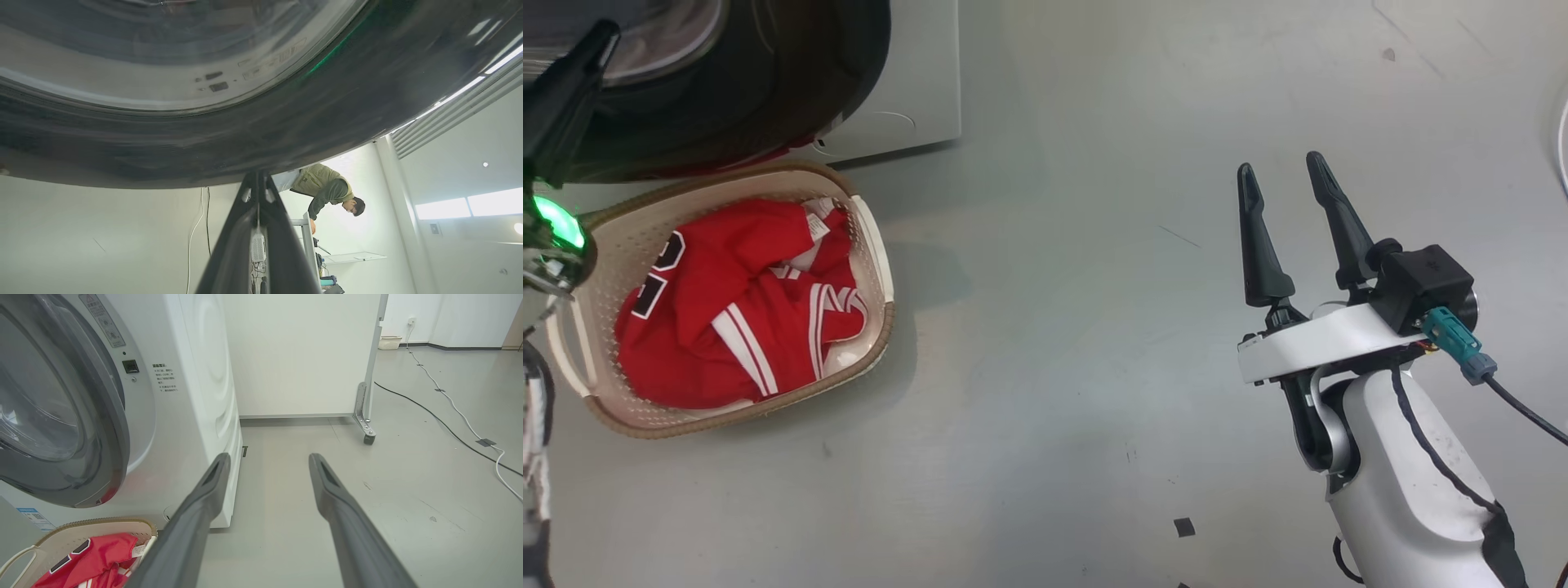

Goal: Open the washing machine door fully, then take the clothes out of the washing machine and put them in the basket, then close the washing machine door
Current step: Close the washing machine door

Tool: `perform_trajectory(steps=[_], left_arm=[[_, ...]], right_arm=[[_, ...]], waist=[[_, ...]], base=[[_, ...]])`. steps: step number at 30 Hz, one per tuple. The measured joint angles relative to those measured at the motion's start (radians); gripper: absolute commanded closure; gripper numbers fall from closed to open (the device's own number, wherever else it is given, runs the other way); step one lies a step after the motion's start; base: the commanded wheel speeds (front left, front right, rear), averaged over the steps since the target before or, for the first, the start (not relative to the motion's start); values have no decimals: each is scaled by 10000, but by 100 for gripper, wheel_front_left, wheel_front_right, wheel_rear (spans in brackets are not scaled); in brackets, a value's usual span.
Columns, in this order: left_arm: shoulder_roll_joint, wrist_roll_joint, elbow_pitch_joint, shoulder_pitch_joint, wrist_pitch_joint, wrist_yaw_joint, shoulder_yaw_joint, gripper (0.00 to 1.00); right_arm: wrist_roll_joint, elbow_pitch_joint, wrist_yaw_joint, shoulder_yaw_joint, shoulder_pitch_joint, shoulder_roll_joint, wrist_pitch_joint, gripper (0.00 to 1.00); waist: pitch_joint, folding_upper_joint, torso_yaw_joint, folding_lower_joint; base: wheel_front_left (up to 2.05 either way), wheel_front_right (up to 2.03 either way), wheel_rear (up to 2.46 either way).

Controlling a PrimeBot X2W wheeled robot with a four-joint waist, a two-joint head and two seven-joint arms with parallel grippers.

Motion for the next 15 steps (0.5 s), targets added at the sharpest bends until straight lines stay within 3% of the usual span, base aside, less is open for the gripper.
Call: perform_trajectory(steps=[2, 3, 5, 15], left_arm=[[-173, 2, 61, 292, -242, -54, 171, 61], [-255, 0, 59, 456, -343, -117, 238, 53], [-401, 0, 54, 750, -520, -161, 313, 0], [-1116, -13, -280, 2245, -1229, -291, 826, 0]], right_arm=[[-79, 56, 2, -73, 87, 0, 0, 0], [-132, 79, 2, -109, 106, 0, 0, 0], [-251, 107, 6, -196, 134, 0, 0, 0], [-426, 307, 109, -489, 515, 0, 0, 0]], waist=[[-138, 0, 147, 0], [-210, 0, 225, 0], [-342, 0, 384, 0], [-967, 0, 1171, 0]], base=[[0, 0, 0], [0, 0, 0], [0, 0, 0], [0, 0, 0]])
